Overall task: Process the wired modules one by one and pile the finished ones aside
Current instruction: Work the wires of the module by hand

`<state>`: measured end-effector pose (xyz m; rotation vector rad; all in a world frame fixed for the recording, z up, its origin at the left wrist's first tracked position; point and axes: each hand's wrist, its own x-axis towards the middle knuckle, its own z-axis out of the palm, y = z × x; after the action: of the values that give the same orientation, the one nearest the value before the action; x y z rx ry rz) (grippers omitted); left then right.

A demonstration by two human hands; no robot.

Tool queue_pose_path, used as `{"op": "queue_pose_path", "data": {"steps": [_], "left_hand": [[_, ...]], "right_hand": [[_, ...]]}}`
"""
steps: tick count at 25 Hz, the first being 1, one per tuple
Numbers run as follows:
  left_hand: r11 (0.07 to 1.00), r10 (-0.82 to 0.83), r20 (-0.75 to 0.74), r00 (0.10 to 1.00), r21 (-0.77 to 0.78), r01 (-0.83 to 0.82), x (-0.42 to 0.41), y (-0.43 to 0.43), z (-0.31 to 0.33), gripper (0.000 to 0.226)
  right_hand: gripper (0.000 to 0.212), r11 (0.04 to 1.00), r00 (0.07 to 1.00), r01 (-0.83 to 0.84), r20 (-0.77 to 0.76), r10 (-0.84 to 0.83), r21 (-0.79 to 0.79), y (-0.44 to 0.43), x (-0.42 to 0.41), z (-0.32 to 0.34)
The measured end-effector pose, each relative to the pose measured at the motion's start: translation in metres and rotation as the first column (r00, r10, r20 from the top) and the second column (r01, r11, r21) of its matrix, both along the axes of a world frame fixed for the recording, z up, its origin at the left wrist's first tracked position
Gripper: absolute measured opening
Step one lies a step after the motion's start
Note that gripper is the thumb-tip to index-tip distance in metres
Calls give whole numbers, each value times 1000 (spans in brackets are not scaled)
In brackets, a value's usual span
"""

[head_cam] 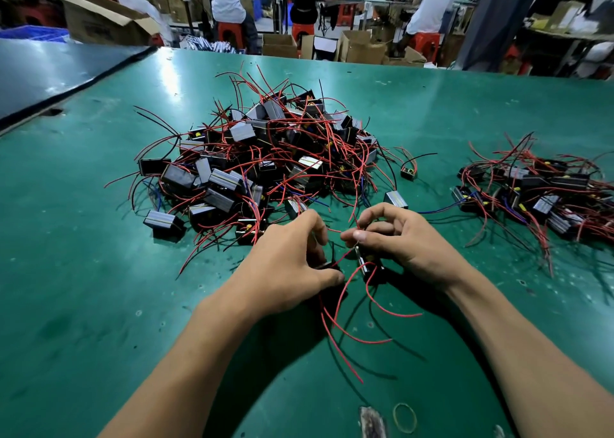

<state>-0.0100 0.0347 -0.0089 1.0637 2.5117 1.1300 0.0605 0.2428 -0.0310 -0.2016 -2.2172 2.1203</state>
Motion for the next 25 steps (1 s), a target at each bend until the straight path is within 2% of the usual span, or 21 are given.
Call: {"op": "queue_pose_path", "data": {"steps": [3, 5, 9, 12, 14, 16, 18, 20, 23, 25], "left_hand": [[995, -95, -15, 995, -33, 95, 3, 4, 0, 28], [992, -124, -22, 992, -36, 123, 6, 7, -3, 26], [999, -25, -151, 988, -37, 20, -7, -1, -8, 40], [998, 49, -112, 993, -25, -52, -21, -11, -6, 46], [994, 107, -94, 990, 25, -105, -25, -15, -3, 39], [977, 170, -70, 983, 140, -159, -25, -16, -1, 21], [964, 165, -71, 984, 224, -145, -19, -12, 1, 10], [971, 133, -161, 978, 217, -96, -8, -4, 2, 7], [982, 165, -405, 899, 150, -113, 5, 10, -1, 6], [965, 201, -405, 892, 238, -109, 7, 14, -3, 11]], "right_hand": [[15, 995, 999, -23, -20, 25, 99, 8, 1, 3], [14, 987, 1000, 0, -9, 1, 161, 13, 3, 5], [7, 983, 1000, 1, 27, -6, 182, 10, 2, 5], [9, 958, 994, -88, 89, 66, 272, 12, -2, 17], [13, 954, 993, -99, 96, 74, 283, 11, -1, 20], [12, 964, 1000, -17, 28, 10, 266, 4, 3, 17], [8, 980, 997, 72, -36, -67, 188, -3, 7, 11], [6, 987, 994, 105, -45, -101, 122, -6, 8, 8], [8, 993, 995, 103, -20, -102, 54, -5, 9, 6], [10, 994, 994, 107, 6, -107, 2, -5, 11, 6]]}}
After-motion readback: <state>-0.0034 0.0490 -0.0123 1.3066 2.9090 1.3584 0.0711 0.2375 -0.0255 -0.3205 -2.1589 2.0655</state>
